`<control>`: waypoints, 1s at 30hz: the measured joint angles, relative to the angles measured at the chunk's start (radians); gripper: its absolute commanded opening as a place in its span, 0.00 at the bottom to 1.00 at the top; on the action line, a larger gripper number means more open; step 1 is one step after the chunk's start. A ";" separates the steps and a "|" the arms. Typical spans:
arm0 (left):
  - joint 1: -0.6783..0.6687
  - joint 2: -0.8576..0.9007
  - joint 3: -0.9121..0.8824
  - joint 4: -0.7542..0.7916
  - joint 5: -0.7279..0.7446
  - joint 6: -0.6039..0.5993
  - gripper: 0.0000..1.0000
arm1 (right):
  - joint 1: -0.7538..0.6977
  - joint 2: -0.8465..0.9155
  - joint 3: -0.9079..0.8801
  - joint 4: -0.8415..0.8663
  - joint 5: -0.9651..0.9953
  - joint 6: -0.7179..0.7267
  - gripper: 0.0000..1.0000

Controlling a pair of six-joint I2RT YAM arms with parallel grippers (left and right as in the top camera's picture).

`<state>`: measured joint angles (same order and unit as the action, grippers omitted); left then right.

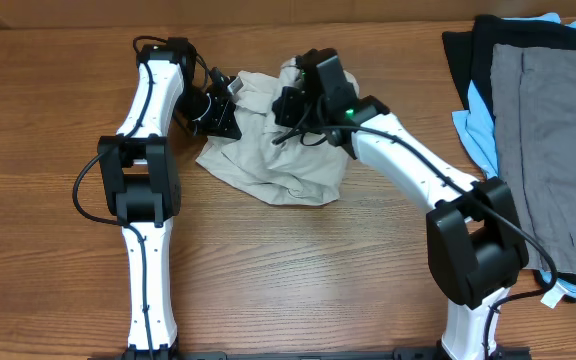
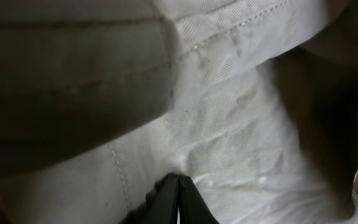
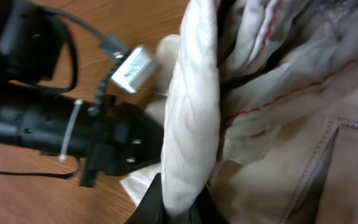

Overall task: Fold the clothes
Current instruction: 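Release the folded end and lift the right gripper away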

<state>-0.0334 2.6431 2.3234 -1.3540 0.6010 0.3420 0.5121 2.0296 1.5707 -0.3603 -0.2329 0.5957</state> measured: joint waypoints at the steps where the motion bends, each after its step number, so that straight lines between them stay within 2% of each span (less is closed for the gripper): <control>1: 0.000 0.000 0.000 0.000 0.000 0.000 0.04 | 0.010 0.002 0.000 0.016 0.000 0.003 0.04; 9: -0.001 0.000 0.000 0.001 0.000 0.000 0.04 | 0.065 0.033 0.000 0.109 0.010 0.047 0.05; 10: -0.001 0.000 0.000 0.001 0.000 0.000 0.04 | 0.068 0.041 0.000 0.120 0.012 0.050 0.09; 14: -0.004 0.000 0.000 0.001 -0.003 -0.009 0.04 | 0.076 0.068 0.000 0.158 0.013 0.078 0.47; 16: -0.003 0.000 0.000 -0.006 -0.003 -0.027 0.04 | 0.080 0.069 0.001 0.169 0.005 0.079 0.54; 22: 0.023 0.005 0.077 -0.122 -0.022 -0.064 0.04 | 0.083 0.069 0.003 0.174 -0.038 0.082 0.58; 30: 0.135 0.009 0.433 -0.328 -0.147 -0.138 0.05 | 0.071 0.069 0.003 0.164 -0.074 0.082 0.58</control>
<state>0.1017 2.6522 2.7564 -1.6821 0.4538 0.2035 0.5831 2.0987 1.5742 -0.1959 -0.3065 0.6773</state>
